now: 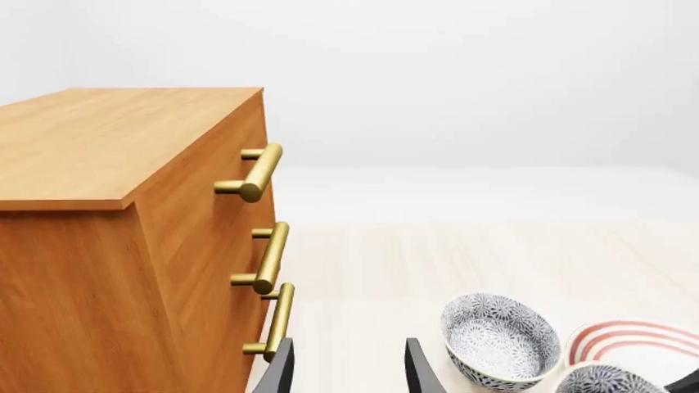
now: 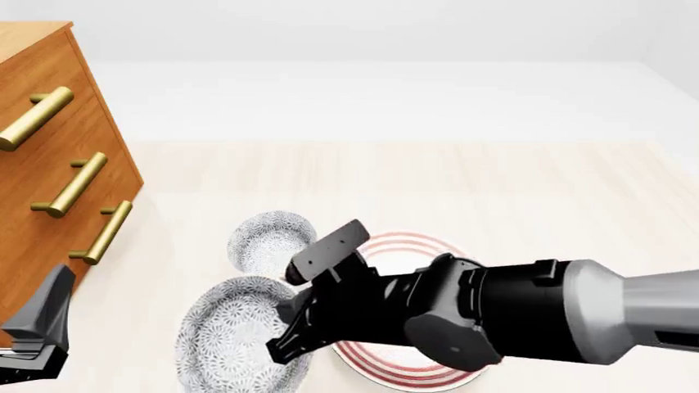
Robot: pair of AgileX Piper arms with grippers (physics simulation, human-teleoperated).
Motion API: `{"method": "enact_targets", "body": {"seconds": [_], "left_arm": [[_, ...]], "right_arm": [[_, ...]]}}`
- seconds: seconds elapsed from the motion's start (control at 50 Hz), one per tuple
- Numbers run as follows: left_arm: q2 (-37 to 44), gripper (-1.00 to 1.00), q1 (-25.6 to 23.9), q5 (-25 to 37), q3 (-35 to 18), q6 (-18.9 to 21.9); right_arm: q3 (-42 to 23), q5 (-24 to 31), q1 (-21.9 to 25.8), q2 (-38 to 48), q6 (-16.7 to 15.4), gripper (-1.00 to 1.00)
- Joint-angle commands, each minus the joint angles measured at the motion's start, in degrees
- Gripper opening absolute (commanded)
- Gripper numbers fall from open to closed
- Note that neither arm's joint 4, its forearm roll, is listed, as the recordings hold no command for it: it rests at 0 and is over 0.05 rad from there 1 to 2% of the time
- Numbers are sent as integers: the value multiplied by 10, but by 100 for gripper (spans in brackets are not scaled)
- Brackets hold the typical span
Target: Stack the bowl in the middle on the bowl at the back.
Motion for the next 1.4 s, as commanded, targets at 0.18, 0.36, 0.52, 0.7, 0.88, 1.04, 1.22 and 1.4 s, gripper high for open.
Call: {"method": "enact_targets", "body": {"seconds": [0.18, 0.36, 0.52, 0.7, 0.88, 1.04, 1.22, 1.4], "left_arm": [[0, 100, 0, 0, 0, 0], [0, 100, 0, 0, 0, 0], [0, 100, 0, 0, 0, 0], [0, 100, 0, 0, 0, 0], [0, 100, 0, 0, 0, 0], [0, 100, 0, 0, 0, 0], [0, 100, 0, 0, 0, 0], [0, 100, 0, 0, 0, 0]], "right_arm": [[-6, 54, -12, -83, -3, -100], [-13, 90, -9, -116, -10, -100], [-6, 114, 38, -136, 16, -100], [5, 131, 74, -142, 87, -100], [41, 123, 103, -158, 173, -100], [73, 105, 130, -162, 220, -100], [96, 82, 160, -156, 239, -100], [122, 48, 198, -143, 263, -100]]}}
